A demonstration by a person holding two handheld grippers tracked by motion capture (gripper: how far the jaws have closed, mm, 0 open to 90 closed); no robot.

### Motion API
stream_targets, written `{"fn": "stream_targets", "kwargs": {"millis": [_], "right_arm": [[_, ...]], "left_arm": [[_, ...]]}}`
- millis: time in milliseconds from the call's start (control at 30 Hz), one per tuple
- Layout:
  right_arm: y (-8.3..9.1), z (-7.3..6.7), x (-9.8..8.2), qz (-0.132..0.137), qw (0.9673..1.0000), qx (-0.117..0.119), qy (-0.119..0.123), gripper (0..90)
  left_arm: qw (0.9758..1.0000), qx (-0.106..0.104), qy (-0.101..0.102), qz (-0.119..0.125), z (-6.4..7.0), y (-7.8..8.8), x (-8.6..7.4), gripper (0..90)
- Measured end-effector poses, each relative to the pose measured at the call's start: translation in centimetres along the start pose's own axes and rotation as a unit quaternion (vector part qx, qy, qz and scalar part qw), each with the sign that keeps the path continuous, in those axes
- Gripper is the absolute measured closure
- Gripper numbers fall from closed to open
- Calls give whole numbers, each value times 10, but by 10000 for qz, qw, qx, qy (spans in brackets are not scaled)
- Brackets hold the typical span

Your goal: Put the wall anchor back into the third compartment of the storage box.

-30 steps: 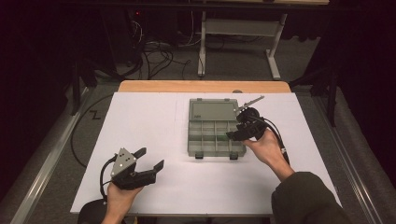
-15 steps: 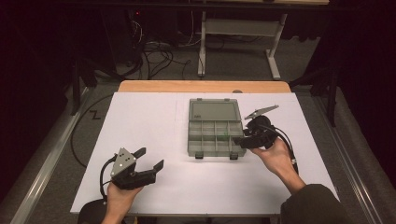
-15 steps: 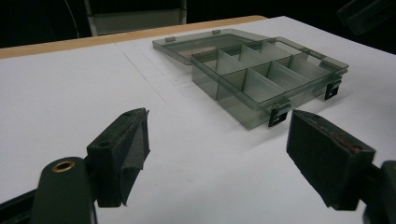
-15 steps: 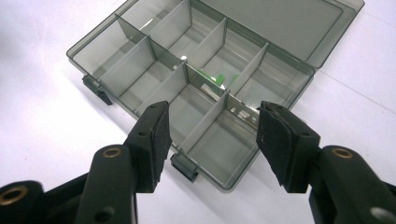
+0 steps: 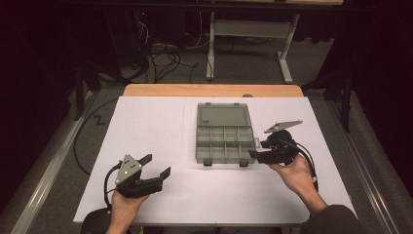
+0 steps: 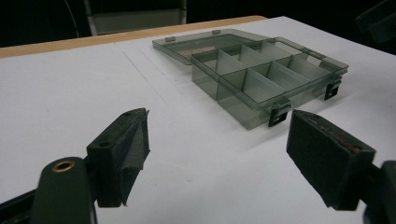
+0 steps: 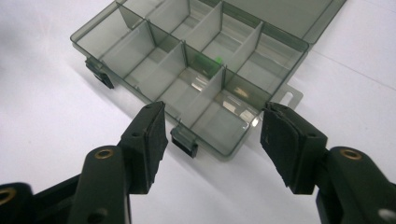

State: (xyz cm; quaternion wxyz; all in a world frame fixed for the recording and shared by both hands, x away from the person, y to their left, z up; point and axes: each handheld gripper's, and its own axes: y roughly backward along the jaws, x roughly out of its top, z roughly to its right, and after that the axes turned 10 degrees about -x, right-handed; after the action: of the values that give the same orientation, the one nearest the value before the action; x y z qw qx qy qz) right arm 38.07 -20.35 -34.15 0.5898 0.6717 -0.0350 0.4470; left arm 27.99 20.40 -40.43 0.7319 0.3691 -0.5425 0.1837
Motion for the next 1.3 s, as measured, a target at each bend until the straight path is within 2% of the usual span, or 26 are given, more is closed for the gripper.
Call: {"fn": "stream_targets", "kwargs": {"millis": [400,600,667,867,967,1100,1300], "right_arm": [[17,2,-37,513,9985,-43,-211,385],[22,5,-57,804,9955,-178,-467,354],[25,5,-65,935,9940,-262,-508,348],[30,7,-91,1363,9866,-440,-779,327],[34,9,-98,1515,9831,-466,-914,320],[36,12,-102,1740,9784,-530,-981,313],[34,15,-114,1937,9724,-575,-1165,306]], "left_arm": [[10000,-3,13,-6,-1,-1,0,215],[10000,-56,36,70,-1,1,1,215],[10000,-68,36,54,-2,1,1,215],[10000,-58,29,43,-1,0,1,214],[10000,-53,34,44,-1,0,1,214],[10000,-62,40,46,-2,1,1,214],[9999,-94,40,53,-3,1,1,214]]}}
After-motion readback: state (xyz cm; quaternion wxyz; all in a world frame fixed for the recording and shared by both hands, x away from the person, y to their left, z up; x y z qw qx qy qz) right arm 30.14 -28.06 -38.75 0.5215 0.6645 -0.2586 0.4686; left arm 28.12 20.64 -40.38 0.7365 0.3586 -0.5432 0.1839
